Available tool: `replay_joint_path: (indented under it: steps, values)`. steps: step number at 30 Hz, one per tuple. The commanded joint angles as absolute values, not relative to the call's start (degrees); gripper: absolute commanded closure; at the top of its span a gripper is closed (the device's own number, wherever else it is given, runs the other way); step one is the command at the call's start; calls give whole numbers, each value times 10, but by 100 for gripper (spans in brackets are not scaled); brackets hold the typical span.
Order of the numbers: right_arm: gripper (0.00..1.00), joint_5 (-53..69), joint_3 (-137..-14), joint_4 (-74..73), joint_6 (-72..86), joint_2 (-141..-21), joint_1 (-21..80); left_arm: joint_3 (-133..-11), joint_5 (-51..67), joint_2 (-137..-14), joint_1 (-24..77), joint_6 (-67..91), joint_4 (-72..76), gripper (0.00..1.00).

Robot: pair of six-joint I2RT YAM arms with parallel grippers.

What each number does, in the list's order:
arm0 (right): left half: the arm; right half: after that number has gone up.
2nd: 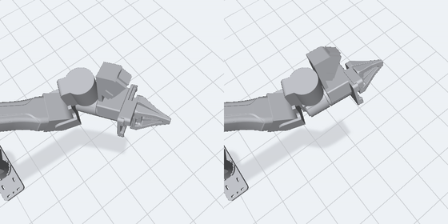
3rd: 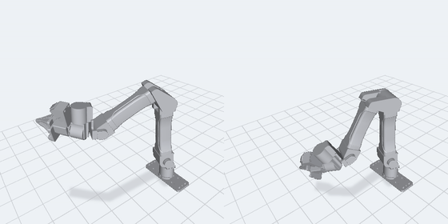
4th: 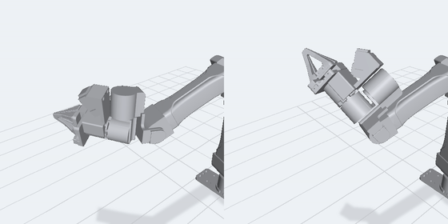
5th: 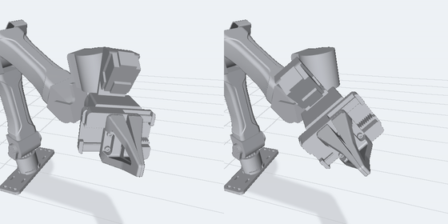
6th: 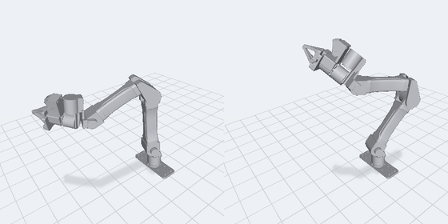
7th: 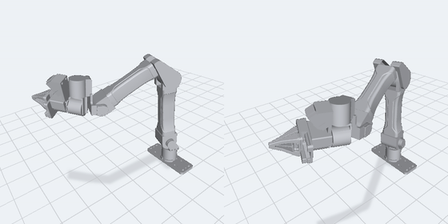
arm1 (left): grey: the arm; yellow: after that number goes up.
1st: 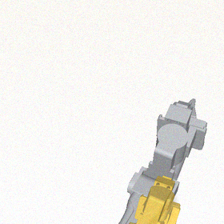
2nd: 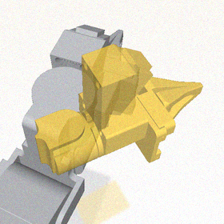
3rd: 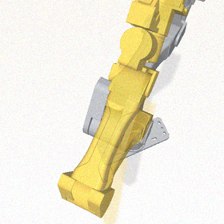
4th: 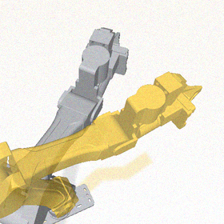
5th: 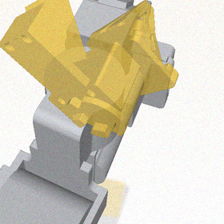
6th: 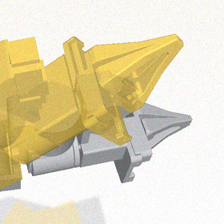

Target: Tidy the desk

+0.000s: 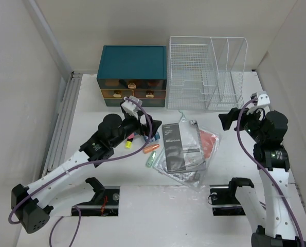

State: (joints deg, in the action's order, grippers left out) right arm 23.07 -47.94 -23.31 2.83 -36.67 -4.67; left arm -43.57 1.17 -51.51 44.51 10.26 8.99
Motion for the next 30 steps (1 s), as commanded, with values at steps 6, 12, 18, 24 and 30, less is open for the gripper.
replay_joint_path:
  steps: [6, 12, 18, 24, 30]
  values:
    - [0, 351, -475, -243, -114, -382, -42, -402, 116, -535, 452, 123, 160, 5]
    - [2, 367, -488, -249, -120, -465, -42, -408, 164, -626, 469, 128, 161, 11]
    - [72, 379, -468, -202, -66, -517, -26, -403, 170, -699, 487, 141, 178, 15]
    - [21, 382, -436, -166, -40, -571, 37, -409, 161, -771, 505, 165, 207, 18]
    - [9, 381, -436, -153, -29, -655, 62, -414, 101, -795, 522, 165, 189, 18]
